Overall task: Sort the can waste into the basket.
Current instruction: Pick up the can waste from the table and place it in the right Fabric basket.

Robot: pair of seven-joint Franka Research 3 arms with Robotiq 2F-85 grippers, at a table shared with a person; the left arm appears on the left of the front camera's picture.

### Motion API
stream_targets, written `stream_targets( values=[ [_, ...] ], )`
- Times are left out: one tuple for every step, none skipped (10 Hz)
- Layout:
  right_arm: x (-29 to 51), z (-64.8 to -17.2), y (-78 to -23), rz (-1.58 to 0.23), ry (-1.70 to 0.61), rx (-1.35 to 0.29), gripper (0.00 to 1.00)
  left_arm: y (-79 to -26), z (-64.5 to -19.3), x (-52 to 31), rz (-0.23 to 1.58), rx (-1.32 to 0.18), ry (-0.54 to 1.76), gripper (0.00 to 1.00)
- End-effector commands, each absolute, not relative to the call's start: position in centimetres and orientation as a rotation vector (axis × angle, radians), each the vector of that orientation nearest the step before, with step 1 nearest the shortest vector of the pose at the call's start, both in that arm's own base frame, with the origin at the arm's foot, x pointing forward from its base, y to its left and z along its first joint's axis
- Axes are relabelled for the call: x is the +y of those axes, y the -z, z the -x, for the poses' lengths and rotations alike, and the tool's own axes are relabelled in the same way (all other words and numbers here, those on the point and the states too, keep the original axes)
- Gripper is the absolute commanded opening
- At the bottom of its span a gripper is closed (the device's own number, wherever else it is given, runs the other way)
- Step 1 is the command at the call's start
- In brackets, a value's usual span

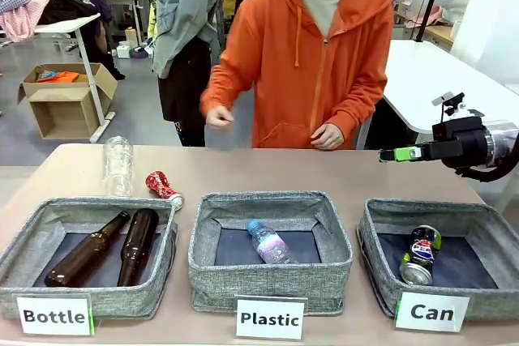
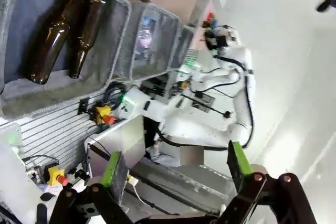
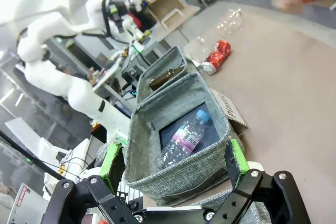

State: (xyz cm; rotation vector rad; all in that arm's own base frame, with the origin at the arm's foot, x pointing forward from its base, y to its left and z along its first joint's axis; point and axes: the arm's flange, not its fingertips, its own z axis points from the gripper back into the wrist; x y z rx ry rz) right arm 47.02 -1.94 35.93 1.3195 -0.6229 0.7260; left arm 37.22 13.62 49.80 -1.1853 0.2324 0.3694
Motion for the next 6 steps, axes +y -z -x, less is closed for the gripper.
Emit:
stream_targets(
  values=[
    [-1.9,-46.9,-36.1,-1.3,-0.736,-0.625,1.0,-48.9,-40.7,8.4,0.966,0.293,-0.436,1.0],
    [-1.9,-46.9,-36.1,-1.3,-0.736,-0.625,1.0,-47.8,-42.9,4.2,0.803,0.292,-0.499,1.0],
    [-1.9,-46.9,-36.1,-1.3,-0.736,-0.625,1.0,-46.6,-44.7,0.8,0.667,0.293,-0.529,1.0],
    [-1.9,-46.9,-36.1,-1.3,-0.736,-0.625,1.0,-45.4,-46.3,-2.2,0.565,0.254,-0.569,1.0],
    [-1.9,-46.9,-36.1,-1.3,-0.736,-0.625,1.0,-44.7,-47.5,-4.8,0.511,0.236,-0.571,1.0],
    [-1.9,-46.9,-36.1,-1.3,-0.736,-0.625,1.0,-44.4,-48.5,-7.2,0.477,0.195,-0.571,1.0]
  ],
)
